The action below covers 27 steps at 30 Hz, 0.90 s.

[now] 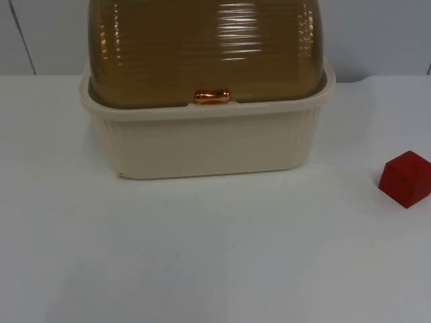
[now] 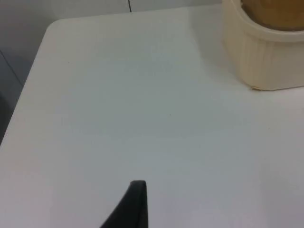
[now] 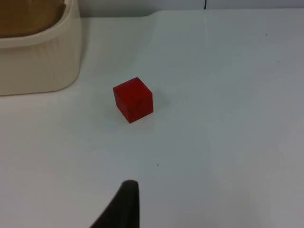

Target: Open the box lid with the left hand, place the block into the box with the right hand, then close the box lid with the left hand.

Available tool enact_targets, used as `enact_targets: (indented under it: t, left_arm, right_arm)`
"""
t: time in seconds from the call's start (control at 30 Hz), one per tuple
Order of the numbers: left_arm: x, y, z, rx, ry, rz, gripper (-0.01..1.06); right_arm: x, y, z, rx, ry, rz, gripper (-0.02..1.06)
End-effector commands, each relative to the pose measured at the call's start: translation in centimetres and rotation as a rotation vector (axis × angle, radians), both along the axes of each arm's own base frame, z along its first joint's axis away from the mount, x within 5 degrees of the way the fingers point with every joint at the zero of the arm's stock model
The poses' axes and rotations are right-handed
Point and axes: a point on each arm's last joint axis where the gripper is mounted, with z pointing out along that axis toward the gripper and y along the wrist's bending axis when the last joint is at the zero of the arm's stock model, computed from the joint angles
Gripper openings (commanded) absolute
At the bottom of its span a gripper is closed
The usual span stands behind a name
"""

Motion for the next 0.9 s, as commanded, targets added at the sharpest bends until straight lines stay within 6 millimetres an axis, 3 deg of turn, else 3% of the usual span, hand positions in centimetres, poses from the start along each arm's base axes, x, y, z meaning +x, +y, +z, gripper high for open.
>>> enact_targets:
  t: [0.0,0.43,0.53,0.67,0.7,0.87]
  left_arm:
    - [0.1,0.1,0.0,0.007,-0.009,0.011,1.05]
    - [-0.1,0.3,0.6,0.004,-0.046,0.032,1.05]
    - [0.2,0.4,2.3,-0.019,-0.097,0.057,1.05]
    - [2.3,0.6,6.6,-0.008,-0.159,0.066,1.05]
    - [2.3,0.6,6.6,-0.008,-0.159,0.066,1.05]
    - [6.2,0.6,12.4,-0.011,-0.277,0.063,1.05]
  right_arm:
    - [0.0,-0.1,0.1,-0.004,-0.015,-0.012,1.05]
    - [-0.2,-0.5,0.7,-0.018,-0.041,-0.050,1.05]
    - [-0.2,-0.5,2.2,-0.020,-0.062,-0.051,1.05]
    - [1.0,-0.6,6.6,-0.012,-0.113,-0.065,1.05]
    - [1.0,-0.6,6.6,-0.012,-0.113,-0.065,1.05]
    - [3.6,-0.5,12.3,0.009,-0.221,-0.074,1.05]
